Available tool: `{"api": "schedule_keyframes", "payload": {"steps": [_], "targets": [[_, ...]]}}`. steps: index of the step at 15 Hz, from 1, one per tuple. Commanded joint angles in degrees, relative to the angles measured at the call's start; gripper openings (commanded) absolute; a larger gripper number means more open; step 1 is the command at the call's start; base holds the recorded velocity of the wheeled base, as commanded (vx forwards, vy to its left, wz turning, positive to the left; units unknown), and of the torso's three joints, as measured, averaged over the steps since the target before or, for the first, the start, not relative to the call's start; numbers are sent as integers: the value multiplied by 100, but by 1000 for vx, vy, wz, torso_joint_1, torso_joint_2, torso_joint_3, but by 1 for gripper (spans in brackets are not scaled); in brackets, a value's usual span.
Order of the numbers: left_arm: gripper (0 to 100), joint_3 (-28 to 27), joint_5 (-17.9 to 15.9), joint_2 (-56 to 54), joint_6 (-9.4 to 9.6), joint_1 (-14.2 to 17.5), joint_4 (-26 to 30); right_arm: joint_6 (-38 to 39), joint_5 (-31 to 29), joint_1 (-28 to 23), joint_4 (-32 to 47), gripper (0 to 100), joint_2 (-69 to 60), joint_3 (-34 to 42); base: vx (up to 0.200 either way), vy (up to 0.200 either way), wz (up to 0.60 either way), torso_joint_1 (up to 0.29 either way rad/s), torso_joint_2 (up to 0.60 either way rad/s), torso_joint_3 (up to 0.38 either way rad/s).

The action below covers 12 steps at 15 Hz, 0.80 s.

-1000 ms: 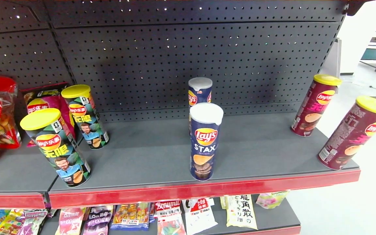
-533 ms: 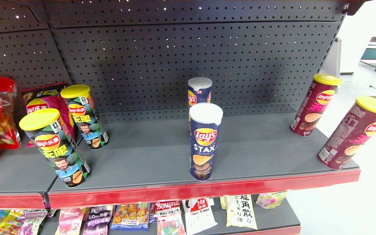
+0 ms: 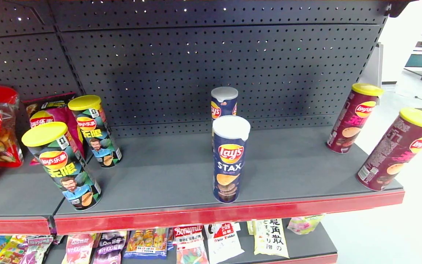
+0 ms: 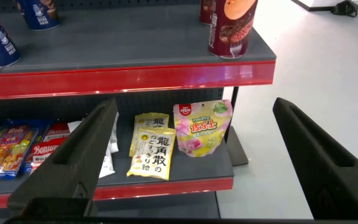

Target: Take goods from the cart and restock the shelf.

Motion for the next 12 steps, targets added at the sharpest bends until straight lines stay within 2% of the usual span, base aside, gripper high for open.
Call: {"api": "schedule_keyframes", "payload": {"steps": [1, 2, 3, 4, 5, 8, 12], "targets": [[100, 1, -244, -116, -8, -140, -1, -2, -2, 1, 9, 100, -2, 3, 0, 0, 0, 0, 0, 0], [100, 1, -244, -168, -8, -298, -1, -2, -2, 1, 0, 100, -2, 3, 0, 0, 0, 0, 0, 0], [100, 1, -226, -283, 133, -438, -1, -2, -2, 1, 0, 100, -2, 3, 0, 0, 0, 0, 0, 0], [100, 1, -244, -379, 238, -403, 17, -2, -2, 1, 0, 100, -2, 3, 0, 0, 0, 0, 0, 0], [100, 1, -244, -450, 186, -386, 8, -2, -2, 1, 0, 100, -2, 3, 0, 0, 0, 0, 0, 0], [100, 1, 11, -502, 229, -359, 8, -11, -2, 1, 0, 100, -2, 3, 0, 0, 0, 0, 0, 0], [100, 9, 11, -502, 238, -359, 17, -28, 7, 1, 0, 100, -2, 3, 0, 0, 0, 0, 0, 0]]}}
